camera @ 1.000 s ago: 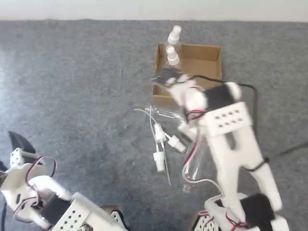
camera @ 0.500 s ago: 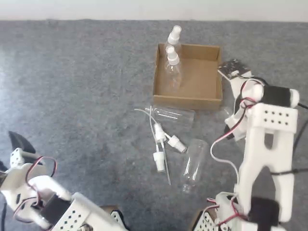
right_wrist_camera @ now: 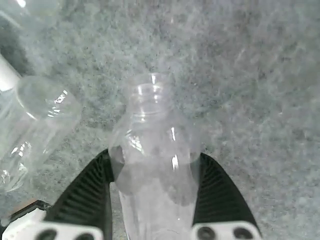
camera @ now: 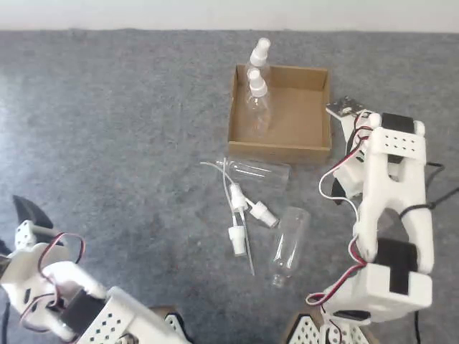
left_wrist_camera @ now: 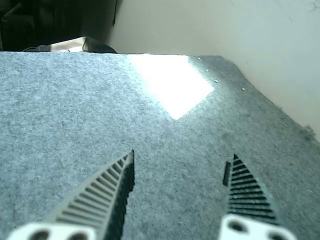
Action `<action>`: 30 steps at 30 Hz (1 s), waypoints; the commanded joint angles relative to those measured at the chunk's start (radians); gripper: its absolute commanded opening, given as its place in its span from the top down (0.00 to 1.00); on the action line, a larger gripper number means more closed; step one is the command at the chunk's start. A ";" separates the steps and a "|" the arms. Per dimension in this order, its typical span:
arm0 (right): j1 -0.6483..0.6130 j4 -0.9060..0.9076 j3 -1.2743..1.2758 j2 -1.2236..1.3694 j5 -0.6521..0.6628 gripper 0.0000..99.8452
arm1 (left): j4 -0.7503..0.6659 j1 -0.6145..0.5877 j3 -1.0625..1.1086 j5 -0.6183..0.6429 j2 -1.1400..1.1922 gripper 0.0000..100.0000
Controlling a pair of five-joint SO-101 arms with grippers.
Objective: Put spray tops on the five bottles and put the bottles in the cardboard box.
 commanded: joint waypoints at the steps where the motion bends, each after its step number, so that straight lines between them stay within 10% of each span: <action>1: 0.004 -0.019 -0.009 0.007 0.005 0.95 | -0.026 -0.002 -0.008 0.008 -0.003 0.73; 30: -0.128 -0.073 0.034 0.044 -0.049 0.69 | -0.028 0.000 -0.008 0.008 -0.003 0.73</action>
